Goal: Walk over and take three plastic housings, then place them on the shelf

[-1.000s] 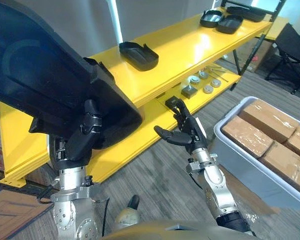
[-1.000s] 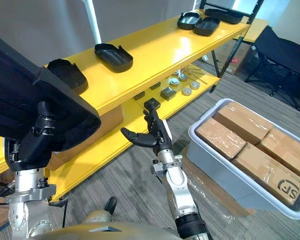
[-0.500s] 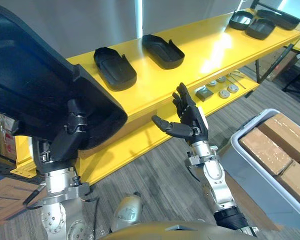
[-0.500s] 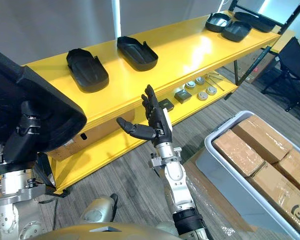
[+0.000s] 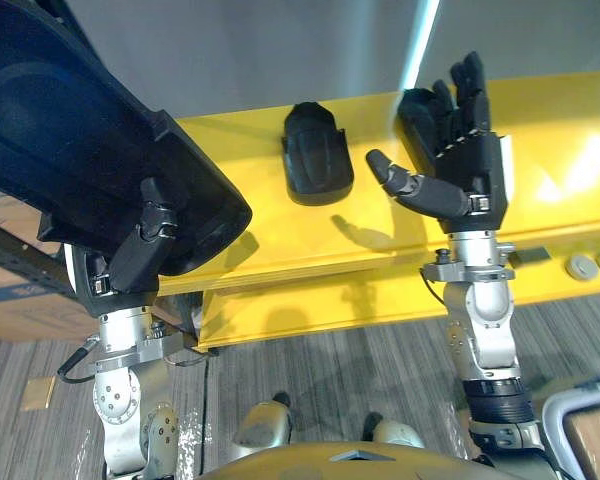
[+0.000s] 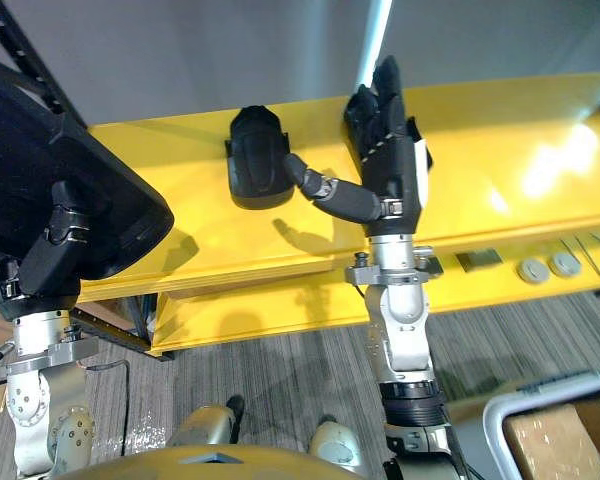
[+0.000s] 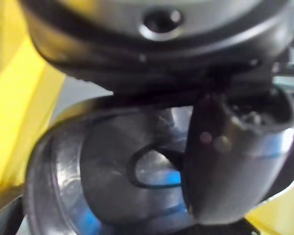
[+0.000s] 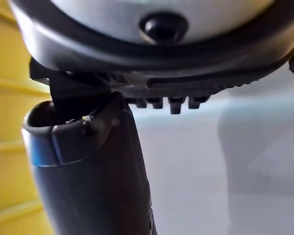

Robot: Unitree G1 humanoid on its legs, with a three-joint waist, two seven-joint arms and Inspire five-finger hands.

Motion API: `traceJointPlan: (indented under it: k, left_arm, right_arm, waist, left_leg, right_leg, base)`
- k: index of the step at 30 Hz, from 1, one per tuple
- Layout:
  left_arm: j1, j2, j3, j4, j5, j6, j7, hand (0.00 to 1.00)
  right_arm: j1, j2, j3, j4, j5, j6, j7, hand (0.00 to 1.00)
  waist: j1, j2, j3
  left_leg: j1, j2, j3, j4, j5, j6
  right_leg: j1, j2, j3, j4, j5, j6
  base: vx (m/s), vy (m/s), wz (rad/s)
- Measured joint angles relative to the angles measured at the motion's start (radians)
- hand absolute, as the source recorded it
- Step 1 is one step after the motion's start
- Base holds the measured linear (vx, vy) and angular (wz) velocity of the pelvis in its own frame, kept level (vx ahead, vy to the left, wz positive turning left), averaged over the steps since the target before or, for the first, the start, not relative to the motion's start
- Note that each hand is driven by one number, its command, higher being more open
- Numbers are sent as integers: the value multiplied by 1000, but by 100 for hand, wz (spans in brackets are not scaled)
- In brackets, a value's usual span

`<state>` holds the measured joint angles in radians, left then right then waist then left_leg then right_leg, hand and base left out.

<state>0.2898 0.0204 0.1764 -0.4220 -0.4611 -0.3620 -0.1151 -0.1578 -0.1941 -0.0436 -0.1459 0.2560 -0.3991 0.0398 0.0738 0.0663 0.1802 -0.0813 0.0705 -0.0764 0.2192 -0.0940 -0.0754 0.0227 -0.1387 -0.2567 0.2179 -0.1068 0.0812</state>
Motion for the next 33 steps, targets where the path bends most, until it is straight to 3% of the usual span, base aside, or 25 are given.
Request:
traceJointPlan:
  k: [5,12,13,14,15,16,17,18,19,20,21,22,23,24,25,26,27,28,30,33]
  left_arm:
    - [7,-7,-72,-9,2,18,-14,0]
    - [72,-9,-106,-18,17,28,17,0]
    - [71,-11,-106,-18,23,28,18,0]
    - [68,-8,-107,-17,40,28,15,0]
    - [69,-6,-114,-15,53,28,12,0]
    - [68,-7,-121,-15,58,28,13,0]
    - [68,-9,-136,-14,76,29,12,0]
    - [68,-8,-143,-12,86,29,8,0]
    - [68,-9,-156,-11,98,36,-12,0]
    - [60,1,-161,-9,111,40,-38,0]
    - [54,18,-159,-8,116,42,-49,0]
    - [52,40,-157,-11,120,46,-60,0]
    - [54,52,-143,-11,132,65,-71,0]
    - [53,57,-133,-11,137,73,-79,0]
    - [52,63,-113,-11,136,81,-101,0]
    - [44,87,-102,-11,139,95,-108,0]
    - [30,99,-102,-10,140,108,-108,0]
    - [-15,121,-107,-1,141,136,-110,0]
    - [-122,158,-139,54,158,174,-108,0]
    - [-177,182,-213,75,193,212,-108,0]
  right_arm:
    - [59,55,16,-55,-24,0,-1,100]
    - [153,84,19,-66,7,19,33,100]
    - [154,84,17,-67,12,19,41,100]
    - [154,85,16,-67,42,19,52,100]
    - [154,85,15,-67,70,19,54,100]
    - [153,85,15,-67,76,16,53,100]
    - [151,84,18,-67,86,5,53,100]
    - [152,84,18,-67,90,-1,53,100]
    - [154,83,18,-66,109,-12,51,100]
    - [156,87,18,-58,106,-32,39,100]
    - [163,108,24,-53,106,-31,29,100]
    - [183,126,42,-53,102,-31,13,100]
    - [199,127,74,-43,103,-28,15,100]
    - [203,128,87,-40,104,-27,21,100]
    - [203,130,106,-40,100,-27,41,100]
    - [201,126,108,-43,65,-28,58,100]
    - [200,121,108,-47,58,-28,64,100]
    - [193,113,104,-49,42,-28,69,100]
    - [154,99,88,-49,25,-26,70,100]
    - [132,54,40,-49,27,-18,79,100]
  waist:
    - [6,-15,2]
    - [0,-34,9]
    - [-7,-40,15]
    - [-24,-34,19]
    - [-38,-42,25]
    - [-41,-45,26]
    - [-50,-45,27]
    - [-53,-42,25]
    - [-53,-27,17]
    - [-51,-12,8]
    - [-47,-42,17]
    - [-42,-56,22]
    - [-30,-53,23]
    - [-22,-51,21]
    - [-23,-48,21]
    - [-27,-55,16]
    - [-28,-59,14]
    - [-33,-66,10]
    - [-56,-72,4]
    - [-81,-54,4]
  left_leg:
    - [58,-18,17,-103,52,2]
    - [7,-32,24,13,6,6]
    - [-9,-28,28,37,-17,21]
    - [-48,5,48,111,-35,41]
    - [-71,48,54,149,-35,38]
    - [-73,68,56,155,-31,30]
    - [-69,98,58,146,-24,14]
    - [-62,109,59,134,-18,5]
    - [-27,124,63,86,11,-33]
    - [11,95,77,27,-12,-113]
    - [21,56,103,28,-5,-99]
    - [18,21,117,38,-27,-70]
    - [21,21,138,41,-45,-43]
    - [21,24,153,35,-46,-31]
    - [28,29,164,15,-41,-14]
    - [40,27,154,-10,-23,4]
    - [41,26,146,-16,-17,3]
    - [38,18,130,-25,-1,2]
    - [22,-10,104,-39,21,8]
    - [17,-13,73,-72,50,3]
  right_leg:
    - [39,-18,-14,-35,-1,-1]
    - [53,-38,-10,-48,-1,1]
    - [51,-45,-18,-48,0,3]
    - [47,-55,-32,-35,0,3]
    - [42,-77,-38,-21,0,4]
    - [37,-93,-35,-13,0,14]
    - [26,-132,-24,7,-2,50]
    - [20,-149,-17,12,-5,64]
    - [14,-180,-2,14,5,102]
    - [17,-220,22,2,25,137]
    - [24,-256,38,-13,39,123]
    - [29,-286,40,-47,107,91]
    - [20,-286,20,-67,202,60]
    - [14,-280,-2,-73,238,32]
    - [-3,-252,-14,-34,212,38]
    - [5,-199,-1,-33,163,72]
    - [14,-169,11,-49,142,82]
    - [38,-123,18,-101,119,71]
    - [56,-118,55,-131,126,67]
    - [53,-108,92,-121,125,66]
  base:
    - [69,-1,18]
    - [-35,42,-1]
    - [-124,94,22]
    - [-143,138,31]
    - [-120,142,25]
    - [-106,236,10]
    - [-83,264,0]
    - [-63,412,-7]
    - [-14,510,-14]
    - [6,526,-21]
    - [2,495,-23]
    - [-49,433,-32]
    - [-76,418,-37]
    - [-92,375,-36]
    - [9,283,-19]
    - [31,201,-4]
    - [101,116,21]
    - [58,45,28]
    - [78,75,48]
    - [29,43,39]
